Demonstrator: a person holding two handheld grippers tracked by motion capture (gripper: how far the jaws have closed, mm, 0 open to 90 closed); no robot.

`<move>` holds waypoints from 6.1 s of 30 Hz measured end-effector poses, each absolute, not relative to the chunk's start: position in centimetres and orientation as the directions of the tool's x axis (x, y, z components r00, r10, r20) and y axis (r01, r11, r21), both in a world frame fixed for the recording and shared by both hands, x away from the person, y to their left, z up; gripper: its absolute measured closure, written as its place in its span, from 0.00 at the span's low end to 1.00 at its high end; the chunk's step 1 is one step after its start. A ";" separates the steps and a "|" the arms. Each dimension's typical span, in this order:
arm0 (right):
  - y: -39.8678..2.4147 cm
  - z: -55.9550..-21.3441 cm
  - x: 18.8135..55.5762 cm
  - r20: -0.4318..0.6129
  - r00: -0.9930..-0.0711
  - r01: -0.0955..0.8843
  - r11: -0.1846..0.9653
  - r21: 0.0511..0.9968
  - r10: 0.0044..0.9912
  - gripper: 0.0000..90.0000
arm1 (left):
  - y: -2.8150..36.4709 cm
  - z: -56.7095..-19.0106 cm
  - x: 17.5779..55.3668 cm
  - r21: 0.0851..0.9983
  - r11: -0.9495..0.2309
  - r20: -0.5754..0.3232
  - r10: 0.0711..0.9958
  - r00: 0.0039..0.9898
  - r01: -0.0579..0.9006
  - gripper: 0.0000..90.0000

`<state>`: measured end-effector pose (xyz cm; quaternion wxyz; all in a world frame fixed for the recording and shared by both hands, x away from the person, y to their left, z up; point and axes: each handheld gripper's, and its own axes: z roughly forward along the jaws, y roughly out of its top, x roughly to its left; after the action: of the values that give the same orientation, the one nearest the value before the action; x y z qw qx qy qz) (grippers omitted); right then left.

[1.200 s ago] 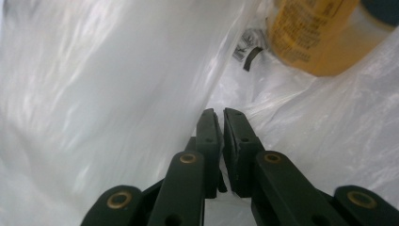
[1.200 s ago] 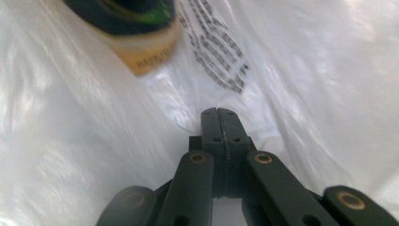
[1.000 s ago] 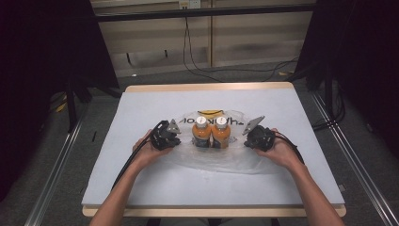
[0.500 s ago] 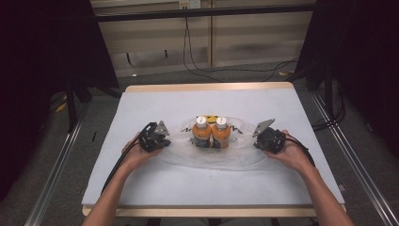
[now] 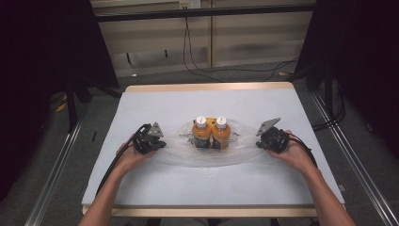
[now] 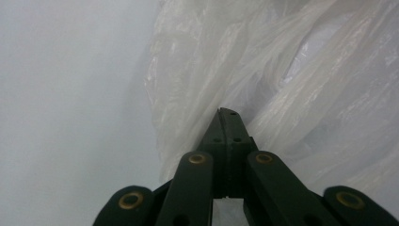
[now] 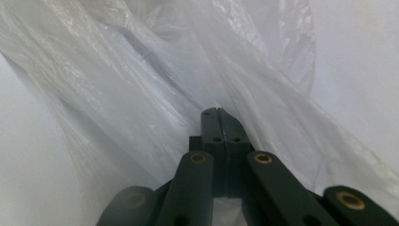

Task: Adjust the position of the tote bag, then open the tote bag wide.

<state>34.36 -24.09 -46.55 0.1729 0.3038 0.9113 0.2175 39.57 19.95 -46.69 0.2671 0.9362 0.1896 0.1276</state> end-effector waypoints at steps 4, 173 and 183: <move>-24.6 -46.6 34.5 -0.194 -0.743 0.487 0.715 0.501 0.641 1.00 | 20.4 -46.7 39.5 0.551 -0.775 0.118 0.440 0.890 0.310 1.00; -13.9 -48.7 47.1 0.133 -0.660 0.596 0.408 0.691 0.739 1.00 | 6.7 -48.0 29.4 0.714 -0.694 -0.062 0.063 0.996 0.088 1.00; -13.8 -48.6 48.1 0.100 -0.638 0.598 0.409 0.689 0.764 1.00 | 7.5 -48.3 30.7 0.736 -0.663 -0.078 0.117 0.990 0.136 1.00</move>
<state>48.10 -13.78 -48.62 0.1161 0.4094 0.8314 0.3574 30.69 7.51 -48.32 0.4048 0.9117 0.0695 -0.0120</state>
